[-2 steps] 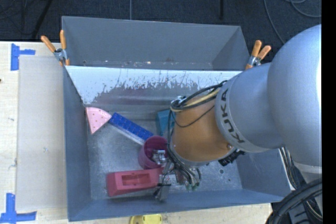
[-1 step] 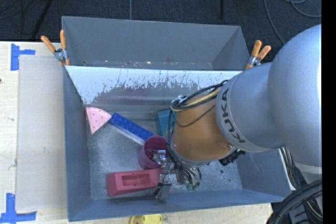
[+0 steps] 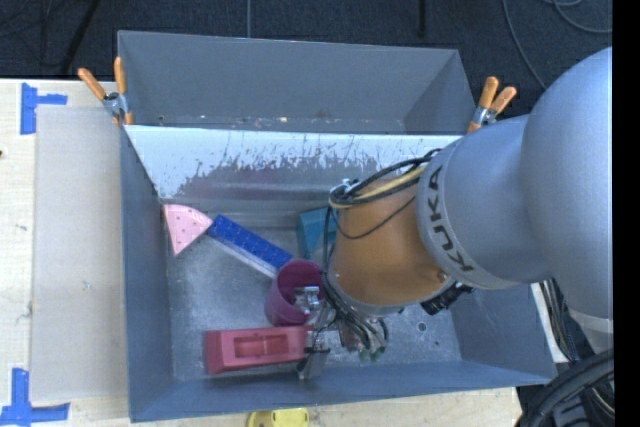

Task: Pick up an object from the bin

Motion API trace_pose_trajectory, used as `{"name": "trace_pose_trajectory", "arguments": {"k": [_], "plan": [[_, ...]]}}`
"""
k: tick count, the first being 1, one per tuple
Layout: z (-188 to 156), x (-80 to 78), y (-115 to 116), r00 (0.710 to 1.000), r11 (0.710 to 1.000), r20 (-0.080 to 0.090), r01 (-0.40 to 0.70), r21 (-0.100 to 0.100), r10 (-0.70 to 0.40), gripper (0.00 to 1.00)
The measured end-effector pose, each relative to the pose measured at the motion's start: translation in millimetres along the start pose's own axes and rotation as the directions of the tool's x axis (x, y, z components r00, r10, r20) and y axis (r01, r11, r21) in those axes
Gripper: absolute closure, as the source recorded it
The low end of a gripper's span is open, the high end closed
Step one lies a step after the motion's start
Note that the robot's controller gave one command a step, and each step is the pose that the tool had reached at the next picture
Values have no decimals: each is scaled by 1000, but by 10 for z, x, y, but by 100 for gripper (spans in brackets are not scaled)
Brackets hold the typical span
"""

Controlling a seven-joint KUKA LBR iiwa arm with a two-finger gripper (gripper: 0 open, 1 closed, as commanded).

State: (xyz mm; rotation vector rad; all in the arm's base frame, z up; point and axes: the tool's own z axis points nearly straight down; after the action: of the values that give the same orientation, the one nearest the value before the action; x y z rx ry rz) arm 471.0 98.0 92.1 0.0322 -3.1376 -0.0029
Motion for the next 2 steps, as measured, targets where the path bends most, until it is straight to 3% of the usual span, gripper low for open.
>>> {"name": "trace_pose_trajectory", "arguments": {"k": [2], "plan": [[-351,10,-1,1000,1000,-4,0,2,0,100]]}}
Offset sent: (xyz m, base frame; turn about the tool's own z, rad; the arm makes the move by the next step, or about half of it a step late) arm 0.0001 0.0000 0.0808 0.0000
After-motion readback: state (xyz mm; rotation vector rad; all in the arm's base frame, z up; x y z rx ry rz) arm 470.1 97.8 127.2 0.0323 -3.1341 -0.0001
